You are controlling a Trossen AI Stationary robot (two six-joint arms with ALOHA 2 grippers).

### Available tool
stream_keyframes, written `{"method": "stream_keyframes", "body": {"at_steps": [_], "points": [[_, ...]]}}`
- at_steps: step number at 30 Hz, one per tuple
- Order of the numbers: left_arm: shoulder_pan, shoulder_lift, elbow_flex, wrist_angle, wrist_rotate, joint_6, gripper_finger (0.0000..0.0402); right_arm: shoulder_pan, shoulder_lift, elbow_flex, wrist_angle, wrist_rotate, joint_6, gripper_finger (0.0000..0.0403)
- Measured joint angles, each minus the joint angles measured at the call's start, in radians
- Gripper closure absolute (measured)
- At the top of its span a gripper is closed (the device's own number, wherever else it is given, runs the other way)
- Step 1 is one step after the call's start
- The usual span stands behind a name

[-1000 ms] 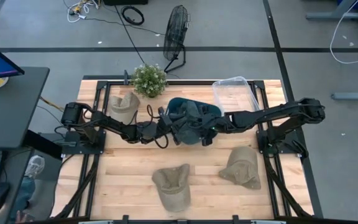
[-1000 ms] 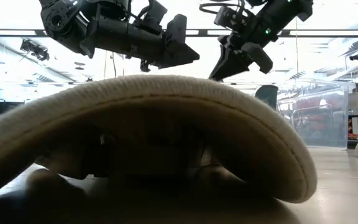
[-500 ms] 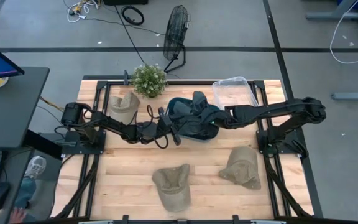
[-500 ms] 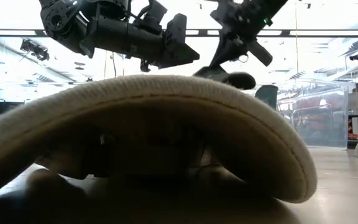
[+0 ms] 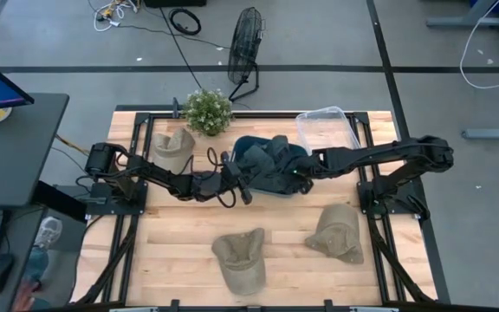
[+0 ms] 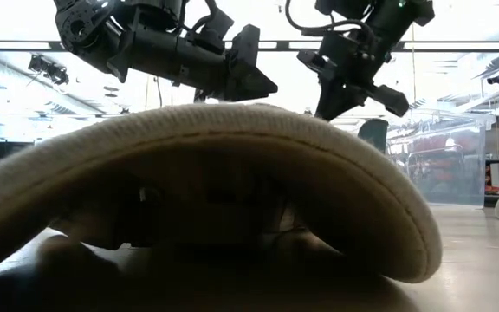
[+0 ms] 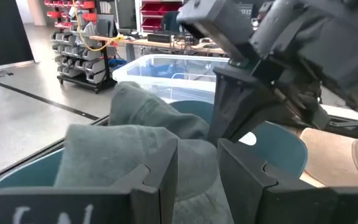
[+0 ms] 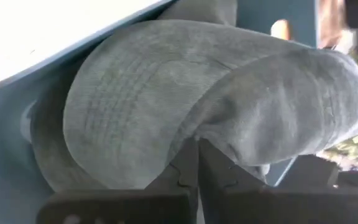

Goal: Pick & Place hat
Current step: Put the dark blue cap into the blue bin, then put the bottom right brown cap into the transparent bin

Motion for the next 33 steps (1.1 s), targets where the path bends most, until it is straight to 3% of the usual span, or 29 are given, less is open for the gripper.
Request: {"method": "stream_keyframes", "body": {"at_steps": [6,10,15,19,24,27,33], "points": [[0.0,0.0,0.0,0.002,0.0,-0.001,0.0282,0.002,0.01,-0.016,0.002,0.014,0.108,0.0394],[0.0,0.0,0.0,0.003,0.0,0.001,0.0282,0.025,-0.005,-0.016,0.03,0.116,0.194,0.0368],[-0.002,-0.017,0.001,-0.009,0.0,0.006,0.0282,0.082,-0.017,0.028,-0.033,0.123,0.282,0.0332],[-0.009,-0.044,0.0,-0.019,0.0,0.021,0.0282,0.129,-0.02,0.074,-0.1,0.123,0.438,0.0307],[-0.032,-0.104,-0.001,-0.067,-0.001,0.08,0.0282,0.232,-0.02,0.167,-0.312,0.121,0.655,0.028],[-0.043,-0.132,-0.001,-0.096,0.0,0.079,0.0282,0.309,-0.021,0.226,-0.427,0.07,0.797,0.0268],[-0.051,-0.144,-0.001,-0.133,-0.001,0.078,0.0282,0.438,-0.021,0.27,-0.535,-0.151,1.115,0.0246]]}}
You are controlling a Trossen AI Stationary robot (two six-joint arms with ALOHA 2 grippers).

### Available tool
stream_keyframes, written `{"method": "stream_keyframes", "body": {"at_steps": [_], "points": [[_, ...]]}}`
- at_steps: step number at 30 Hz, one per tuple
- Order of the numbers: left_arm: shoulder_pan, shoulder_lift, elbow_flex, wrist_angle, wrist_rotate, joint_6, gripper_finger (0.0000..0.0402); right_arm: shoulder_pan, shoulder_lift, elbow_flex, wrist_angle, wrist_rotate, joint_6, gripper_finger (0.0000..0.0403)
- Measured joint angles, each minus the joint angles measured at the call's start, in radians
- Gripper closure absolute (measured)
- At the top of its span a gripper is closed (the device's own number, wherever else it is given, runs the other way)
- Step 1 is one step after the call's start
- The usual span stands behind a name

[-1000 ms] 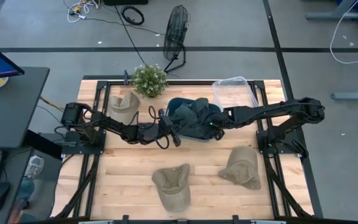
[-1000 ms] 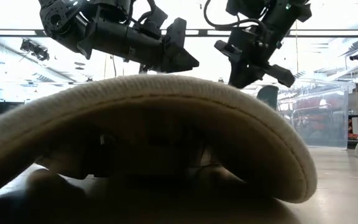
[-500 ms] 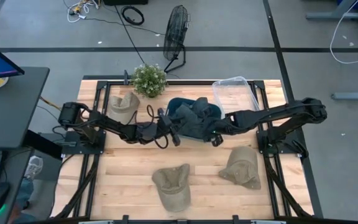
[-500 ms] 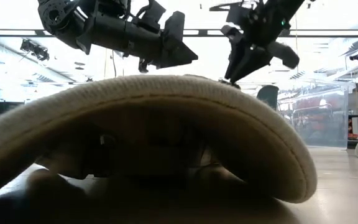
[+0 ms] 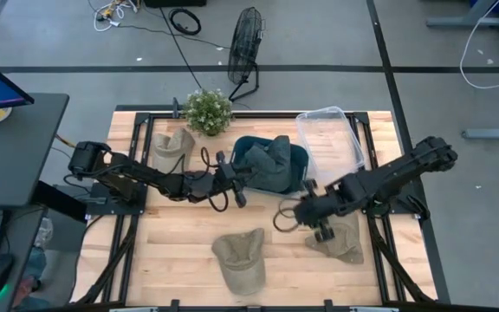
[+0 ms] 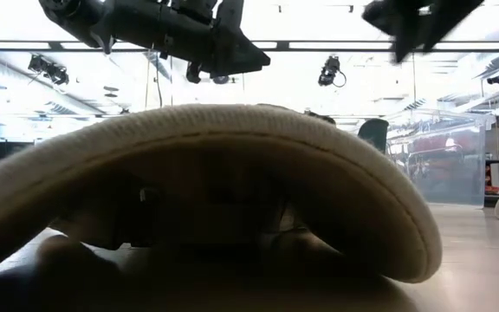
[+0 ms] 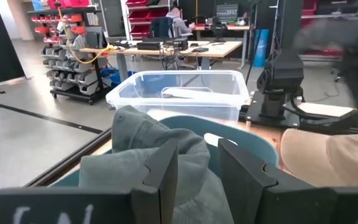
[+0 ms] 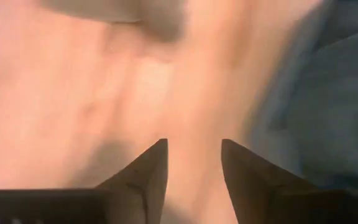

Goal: Pick & Place hat
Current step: Put the bottom right brown cap into the transparent bin

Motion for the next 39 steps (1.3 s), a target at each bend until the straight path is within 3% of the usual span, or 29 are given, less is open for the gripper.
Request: {"method": "stream_keyframes", "body": {"at_steps": [3,14,19,24,31,36,39], "points": [[0.0,0.0,0.0,-0.016,0.001,-0.028,0.0282,0.055,-0.001,-0.036,-0.016,-0.061,0.161,0.0231],[-0.002,0.0,0.0,-0.016,0.0,-0.053,0.0282,0.138,0.0,-0.292,0.003,-0.069,0.522,0.0174],[-0.002,0.0,0.0,-0.022,0.0,-0.053,0.0282,0.155,0.0,-0.381,0.036,-0.116,0.543,0.0178],[-0.002,0.0,0.0,-0.027,0.0,-0.049,0.0282,0.161,0.0,-0.436,0.074,-0.132,0.5,0.0223],[-0.002,0.0,0.0,-0.048,0.0,-0.045,0.0282,0.16,0.0,-0.411,0.065,-0.144,0.478,0.0388],[0.0,0.0,0.0,-0.048,0.0,-0.045,0.0282,0.161,0.001,-0.237,-0.072,-0.119,0.462,0.0394],[0.0,0.0,0.0,-0.048,0.0,-0.045,0.0282,0.161,0.001,-0.098,-0.196,-0.007,0.396,0.0397]]}}
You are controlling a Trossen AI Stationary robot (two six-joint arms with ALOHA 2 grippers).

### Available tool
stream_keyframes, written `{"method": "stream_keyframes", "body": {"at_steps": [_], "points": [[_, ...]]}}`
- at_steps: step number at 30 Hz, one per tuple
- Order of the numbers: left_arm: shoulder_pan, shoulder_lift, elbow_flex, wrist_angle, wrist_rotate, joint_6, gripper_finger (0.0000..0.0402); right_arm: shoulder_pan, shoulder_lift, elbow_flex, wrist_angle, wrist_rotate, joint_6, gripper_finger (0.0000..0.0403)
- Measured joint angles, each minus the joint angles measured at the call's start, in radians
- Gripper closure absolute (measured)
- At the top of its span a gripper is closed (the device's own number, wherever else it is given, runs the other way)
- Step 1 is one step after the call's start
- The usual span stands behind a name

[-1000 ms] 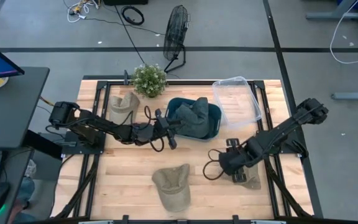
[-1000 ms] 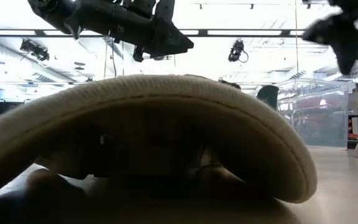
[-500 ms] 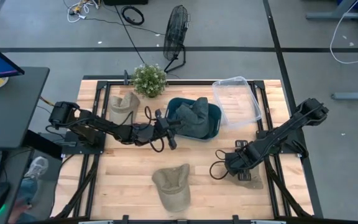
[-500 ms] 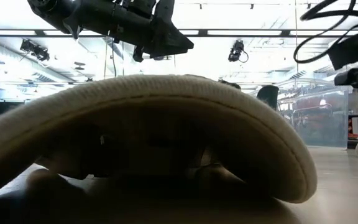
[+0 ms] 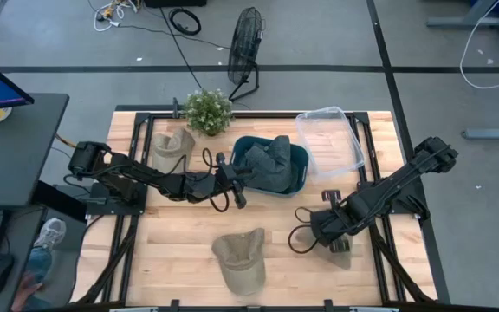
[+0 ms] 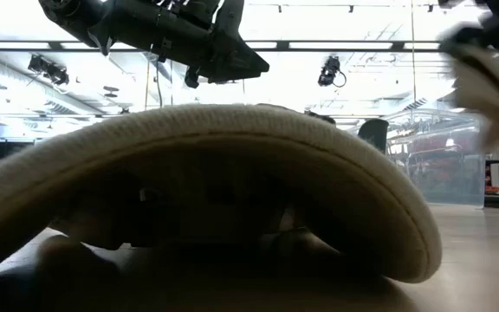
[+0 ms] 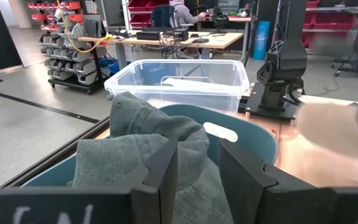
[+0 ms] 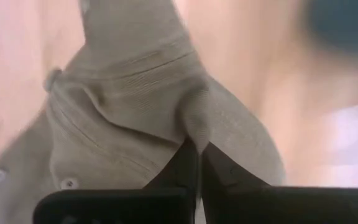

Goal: Pick & Place hat
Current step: Put the bottom right brown cap into the transparent bin

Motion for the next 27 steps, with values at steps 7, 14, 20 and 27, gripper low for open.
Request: {"method": "stream_keyframes", "body": {"at_steps": [7,14,20,27], "points": [[0.001,0.0,0.0,-0.005,0.0,0.0,0.0282,-0.001,0.0,0.26,-0.283,0.563,-0.144,0.0399],[0.001,0.0,0.0,-0.012,0.0,0.0,0.0282,-0.061,-0.028,0.306,-0.35,1.069,-0.299,0.04],[0.001,0.0,0.0,-0.01,0.0,0.0,0.0282,-0.223,-0.104,0.251,-0.351,1.102,-0.411,0.04],[0.001,0.0,0.0,-0.011,0.0,-0.005,0.0282,-0.459,-0.216,0.124,-0.326,1.098,-0.463,0.0401]]}}
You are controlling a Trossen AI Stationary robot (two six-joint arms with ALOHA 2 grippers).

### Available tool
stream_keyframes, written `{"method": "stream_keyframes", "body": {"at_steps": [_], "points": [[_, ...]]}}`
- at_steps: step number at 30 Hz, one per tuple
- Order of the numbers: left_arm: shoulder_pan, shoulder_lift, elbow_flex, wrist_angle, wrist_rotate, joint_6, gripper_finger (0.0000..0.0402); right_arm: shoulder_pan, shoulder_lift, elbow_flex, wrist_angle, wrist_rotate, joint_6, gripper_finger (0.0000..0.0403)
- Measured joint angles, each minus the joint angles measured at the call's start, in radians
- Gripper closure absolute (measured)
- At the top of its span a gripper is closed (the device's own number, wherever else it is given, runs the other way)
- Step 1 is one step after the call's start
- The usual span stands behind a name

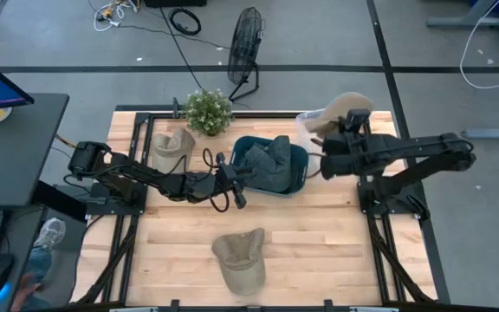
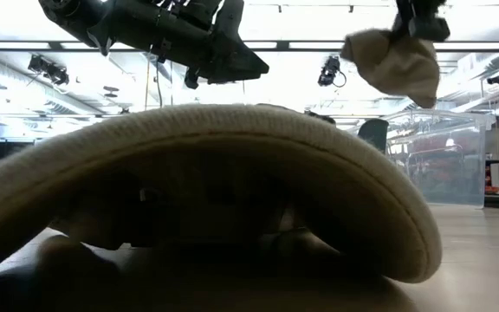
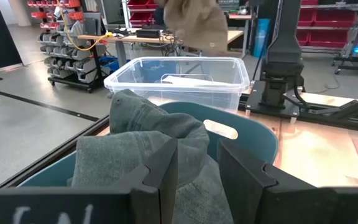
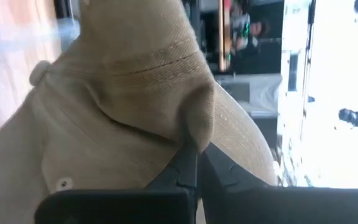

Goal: Pick & Place hat
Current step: Put the bottom right brown cap into the transparent bin

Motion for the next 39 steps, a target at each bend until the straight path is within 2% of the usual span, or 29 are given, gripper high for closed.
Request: {"method": "stream_keyframes", "body": {"at_steps": [3,7,11,13,15,23,27,32,39], "points": [[0.0,0.0,0.0,0.0,0.0,0.004,0.0282,-0.058,-0.027,-0.09,0.131,-0.004,-0.097,0.0401],[0.0,0.0,0.0,0.0,0.0,-0.001,0.0282,-0.111,-0.035,-0.231,0.362,-0.018,-0.358,0.0401],[0.0,0.0,0.0,0.0,0.0,-0.002,0.0282,-0.157,-0.034,-0.36,0.57,-0.129,-0.596,0.0401],[0.0,0.0,0.0,0.0,0.0,-0.003,0.0282,-0.165,-0.034,-0.406,0.612,-0.207,-0.634,0.0401],[0.0,0.0,0.0,0.0,0.0,-0.003,0.0282,-0.167,-0.036,-0.443,0.66,-0.227,-0.653,0.0401],[0.012,0.0,0.0,-0.001,0.0,-0.014,0.0282,-0.166,-0.034,-0.482,0.66,-0.168,-0.687,0.039],[0.021,0.0,0.0,-0.001,0.0,-0.022,0.0282,-0.166,-0.035,-0.483,0.672,-0.144,-0.771,0.0391],[0.027,0.0,0.0,-0.001,0.0,-0.022,0.0282,-0.15,-0.036,-0.484,0.675,-0.007,-0.91,0.0399],[0.029,0.0,0.0,-0.002,0.0,-0.021,0.0282,-0.124,-0.046,-0.484,0.675,0.017,-1.043,0.04]]}}
